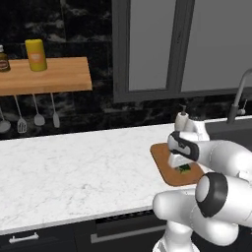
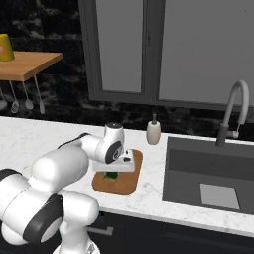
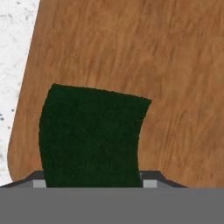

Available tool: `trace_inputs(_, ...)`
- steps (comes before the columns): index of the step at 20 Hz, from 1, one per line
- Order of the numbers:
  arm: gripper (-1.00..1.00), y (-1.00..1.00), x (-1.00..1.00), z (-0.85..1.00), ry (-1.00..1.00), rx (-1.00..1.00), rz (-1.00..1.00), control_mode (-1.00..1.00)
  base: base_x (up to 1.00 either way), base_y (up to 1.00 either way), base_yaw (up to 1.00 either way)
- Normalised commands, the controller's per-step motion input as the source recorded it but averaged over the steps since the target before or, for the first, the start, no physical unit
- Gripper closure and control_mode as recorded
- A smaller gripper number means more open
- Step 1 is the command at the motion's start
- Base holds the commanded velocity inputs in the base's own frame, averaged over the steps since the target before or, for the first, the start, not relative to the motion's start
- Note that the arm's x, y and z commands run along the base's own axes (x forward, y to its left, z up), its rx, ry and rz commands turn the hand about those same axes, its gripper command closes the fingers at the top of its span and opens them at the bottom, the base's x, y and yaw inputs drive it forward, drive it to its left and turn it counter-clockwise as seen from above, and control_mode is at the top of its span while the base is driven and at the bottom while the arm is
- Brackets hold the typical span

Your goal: Pick up the sponge from the counter and clean the cutting board by briefly scrubbing or pressing down on the cutting board. Once finished, release the sponge.

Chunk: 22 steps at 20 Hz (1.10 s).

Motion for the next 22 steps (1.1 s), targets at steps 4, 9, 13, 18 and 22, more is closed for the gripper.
trace_inputs(4, 1.0, 0.42, -0.05, -0.07, 0.0, -0.02, 0.02, -1.0, 0.0, 0.0, 0.0)
trace_inputs(9, 1.0, 0.41, 0.02, -0.18, 0.07, -0.08, 0.0, -1.0, 0.0, 0.0, 0.0)
trace_inputs(13, 1.0, 0.0, 0.0, -0.47, 0.15, -0.12, 0.0, -1.0, 0.0, 0.0, 0.0)
trace_inputs(18, 1.0, 0.0, 0.01, -0.33, 0.04, -0.01, 0.0, -1.0, 0.0, 0.0, 0.0)
trace_inputs(22, 1.0, -0.28, 0.0, -0.28, 0.07, 0.0, 0.0, -1.0, 0.0, 0.0, 0.0)
